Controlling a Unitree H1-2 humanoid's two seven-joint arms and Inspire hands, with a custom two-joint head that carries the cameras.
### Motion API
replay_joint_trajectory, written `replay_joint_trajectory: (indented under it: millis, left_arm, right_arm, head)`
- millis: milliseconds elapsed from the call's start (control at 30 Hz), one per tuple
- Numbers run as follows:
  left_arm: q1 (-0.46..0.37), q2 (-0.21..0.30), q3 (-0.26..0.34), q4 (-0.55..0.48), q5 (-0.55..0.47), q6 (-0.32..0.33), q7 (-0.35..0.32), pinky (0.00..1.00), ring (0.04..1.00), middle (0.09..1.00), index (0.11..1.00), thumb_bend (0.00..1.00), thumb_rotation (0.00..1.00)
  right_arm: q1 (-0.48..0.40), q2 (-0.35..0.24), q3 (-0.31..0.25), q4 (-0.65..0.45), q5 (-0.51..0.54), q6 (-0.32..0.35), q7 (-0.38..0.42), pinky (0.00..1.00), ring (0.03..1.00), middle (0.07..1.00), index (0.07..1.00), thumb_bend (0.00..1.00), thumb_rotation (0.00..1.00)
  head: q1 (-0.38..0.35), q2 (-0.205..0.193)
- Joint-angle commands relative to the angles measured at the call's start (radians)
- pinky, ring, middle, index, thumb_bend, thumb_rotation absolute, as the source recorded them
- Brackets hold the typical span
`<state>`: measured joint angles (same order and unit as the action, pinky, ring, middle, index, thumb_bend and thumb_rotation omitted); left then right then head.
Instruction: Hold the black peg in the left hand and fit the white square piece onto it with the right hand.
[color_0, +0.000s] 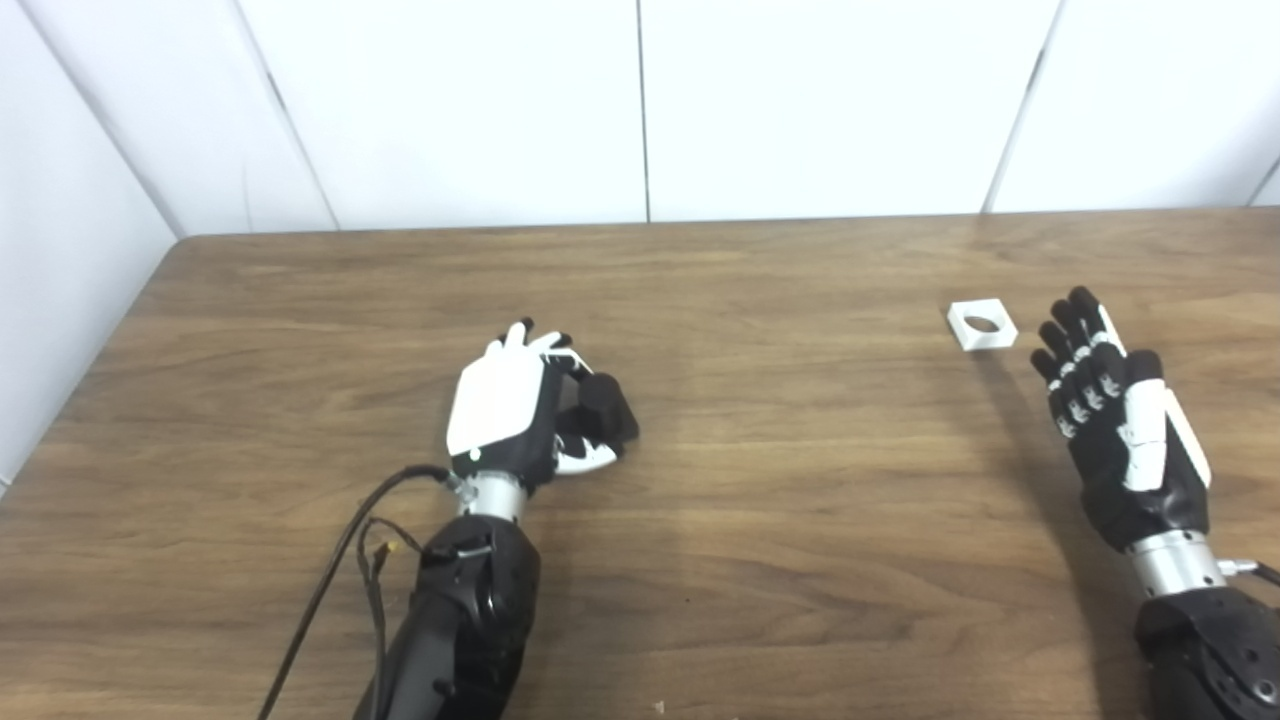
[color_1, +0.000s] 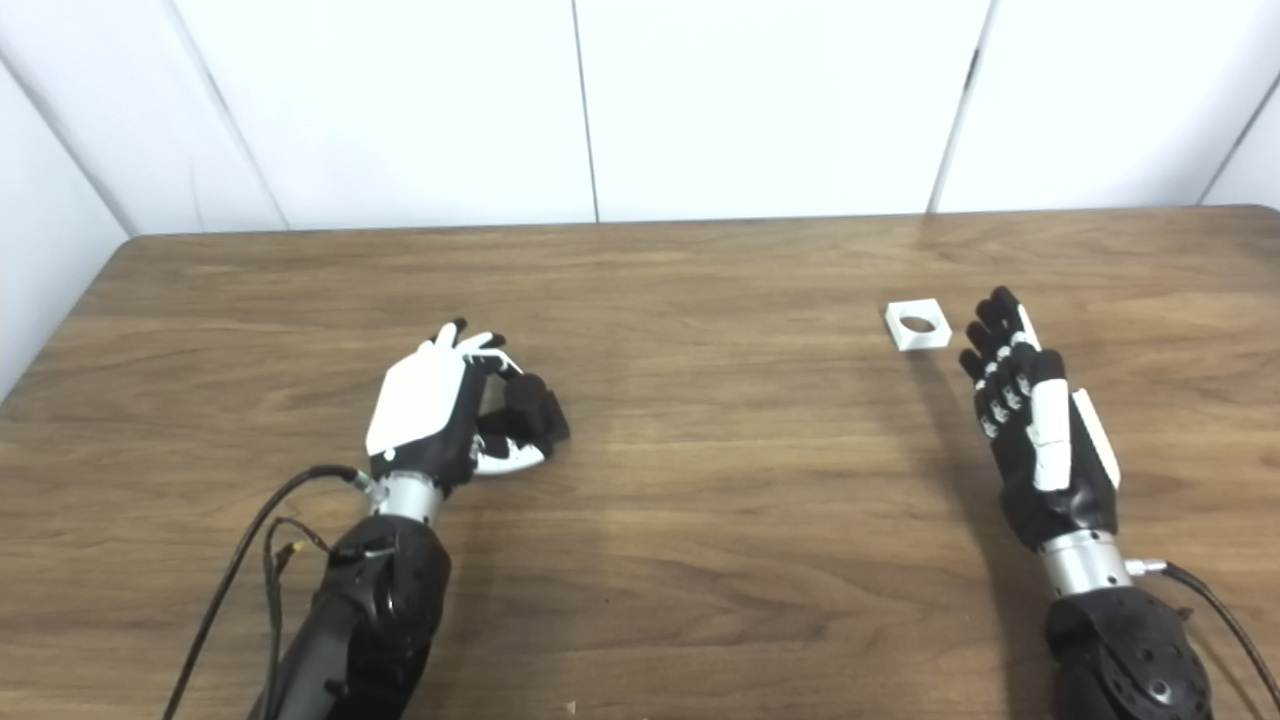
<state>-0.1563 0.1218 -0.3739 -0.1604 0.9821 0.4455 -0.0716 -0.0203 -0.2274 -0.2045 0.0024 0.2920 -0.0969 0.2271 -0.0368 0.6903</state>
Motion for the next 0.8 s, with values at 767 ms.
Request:
replay_joint_trajectory:
  millis: [767]
  left_arm:
    - [0.16,-0.057,-0.123,-0.174,-0.063,-0.09,-0.119,0.97,0.998,0.887,0.489,0.51,0.07]
  right_arm:
    - [0.087,0.057,0.048,-0.003,-0.013,0.06,-0.038,1.0,1.0,1.0,1.0,0.62,1.0]
  head:
    - [-0.038,0.015]
